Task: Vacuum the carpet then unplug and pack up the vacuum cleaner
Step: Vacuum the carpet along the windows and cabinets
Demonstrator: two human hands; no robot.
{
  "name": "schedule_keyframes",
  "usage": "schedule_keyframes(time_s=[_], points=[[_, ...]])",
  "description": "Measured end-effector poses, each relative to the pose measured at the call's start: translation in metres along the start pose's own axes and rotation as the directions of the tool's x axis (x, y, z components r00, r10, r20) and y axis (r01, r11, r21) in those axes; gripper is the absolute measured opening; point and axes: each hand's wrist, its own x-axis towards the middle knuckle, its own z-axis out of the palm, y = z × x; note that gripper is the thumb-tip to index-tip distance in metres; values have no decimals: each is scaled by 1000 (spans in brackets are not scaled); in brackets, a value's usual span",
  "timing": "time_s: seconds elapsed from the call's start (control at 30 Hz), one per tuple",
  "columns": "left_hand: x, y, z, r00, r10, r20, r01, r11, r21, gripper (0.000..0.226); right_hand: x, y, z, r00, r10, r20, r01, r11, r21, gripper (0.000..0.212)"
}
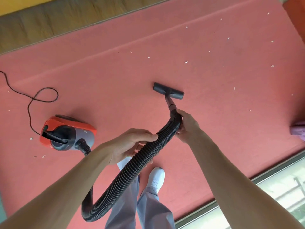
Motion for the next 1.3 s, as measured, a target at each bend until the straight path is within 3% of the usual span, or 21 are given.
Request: schedule_keyframes(time_s=[0.13,0.3,0.43,0.57,0.7,0.9,1.03,1.17,1.3], points=[[24,10,-8,992,34,-120,-30,999,32,36,28,-14,16,991,-94,-96,88,994,-63,31],[38,22,-13,994,36,-105,-33,999,31,26,36,-30,41,983,-155,-103,139,979,-152,28],[19,37,-35,995,-9,101,12,999,-37,21,18,-43,58,987,-154,-34,148,978,-148,30],[-7,51,-66,949,-16,314,22,1000,-16,27,-13,-39,72,993,-118,4,117,988,-97,35],[-27,54,-84,904,-74,421,76,997,12,25,-31,-10,87,997,-43,70,46,998,-39,32],[-29,41,-120,875,-66,480,116,990,-75,34,-15,6,121,998,-57,41,62,988,-143,56],[-18,38,-136,937,-36,347,98,982,-162,36,7,-13,151,994,-105,6,102,960,-261,56],[1,55,-135,995,-15,100,43,959,-279,27,34,-42,187,983,-180,-32,157,919,-362,63],[22,79,-132,992,13,-125,-53,944,-326,31,58,-68,221,972,-231,-38,199,904,-379,61]])
